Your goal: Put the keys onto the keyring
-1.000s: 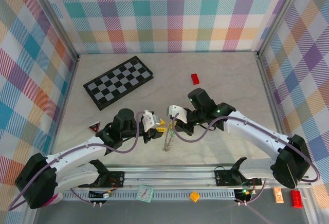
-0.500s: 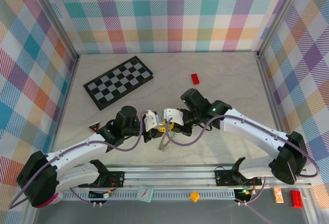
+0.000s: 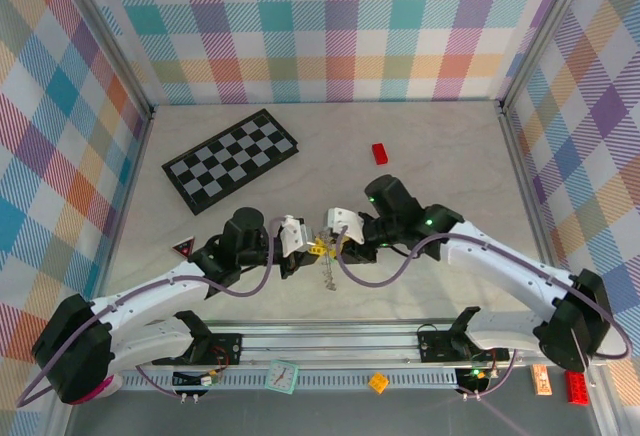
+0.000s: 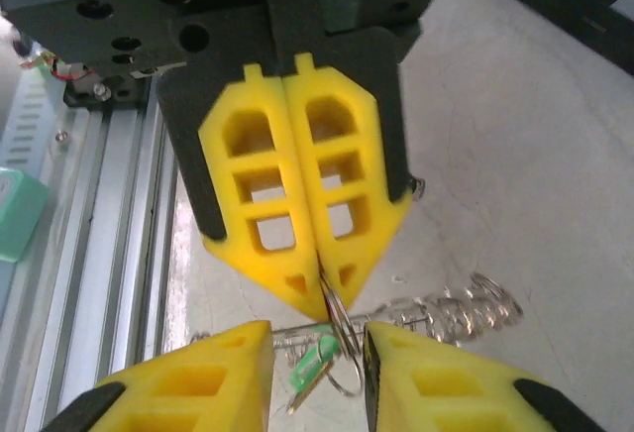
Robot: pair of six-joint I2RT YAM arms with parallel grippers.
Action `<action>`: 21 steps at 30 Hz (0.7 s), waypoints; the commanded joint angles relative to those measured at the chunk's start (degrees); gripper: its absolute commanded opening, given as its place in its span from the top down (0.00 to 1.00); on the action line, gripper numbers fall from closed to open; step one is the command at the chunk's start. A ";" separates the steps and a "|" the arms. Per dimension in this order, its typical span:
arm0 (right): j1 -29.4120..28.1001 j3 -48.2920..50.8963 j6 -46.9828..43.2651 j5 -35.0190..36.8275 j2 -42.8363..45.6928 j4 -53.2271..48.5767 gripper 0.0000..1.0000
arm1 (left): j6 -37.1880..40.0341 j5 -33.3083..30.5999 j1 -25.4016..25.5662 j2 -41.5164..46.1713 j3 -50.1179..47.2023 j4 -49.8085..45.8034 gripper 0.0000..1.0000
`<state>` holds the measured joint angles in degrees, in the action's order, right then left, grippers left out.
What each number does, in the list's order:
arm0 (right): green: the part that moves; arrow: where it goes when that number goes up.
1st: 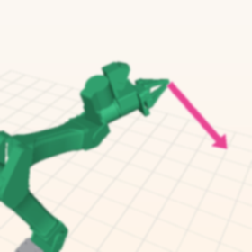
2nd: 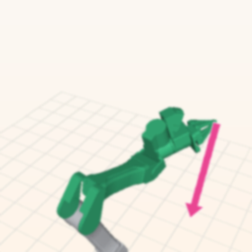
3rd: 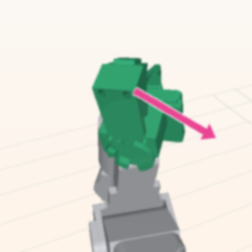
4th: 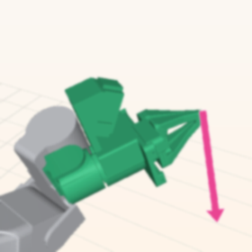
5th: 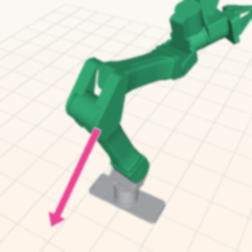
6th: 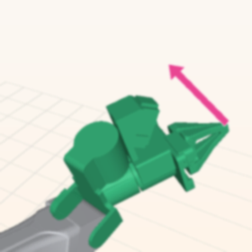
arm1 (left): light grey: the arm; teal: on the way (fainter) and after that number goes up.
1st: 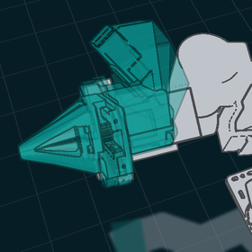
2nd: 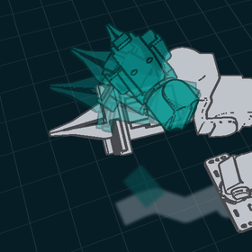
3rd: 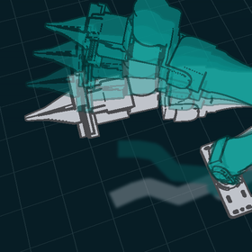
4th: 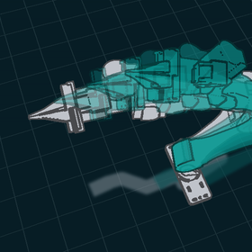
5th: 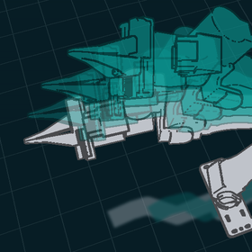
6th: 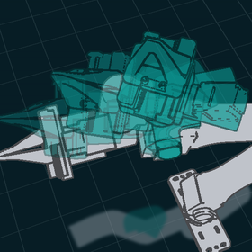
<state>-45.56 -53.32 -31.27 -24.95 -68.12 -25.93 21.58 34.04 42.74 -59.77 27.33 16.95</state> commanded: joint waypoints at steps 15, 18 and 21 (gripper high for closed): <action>3.52 8.37 10.17 -11.31 0.53 16.79 0.79 | -10.55 3.58 0.29 -1.95 -7.73 24.93 1.00; 3.55 7.99 9.76 -12.13 0.35 16.26 0.87 | -10.52 3.52 0.26 -1.67 -7.97 25.08 1.00; 3.57 7.50 8.98 -13.20 0.27 15.29 0.98 | -10.51 3.23 0.32 -1.64 -8.24 25.40 1.00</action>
<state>-42.17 -45.06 -21.69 -34.61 -67.55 -11.31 11.35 35.53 42.72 -62.08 19.66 37.12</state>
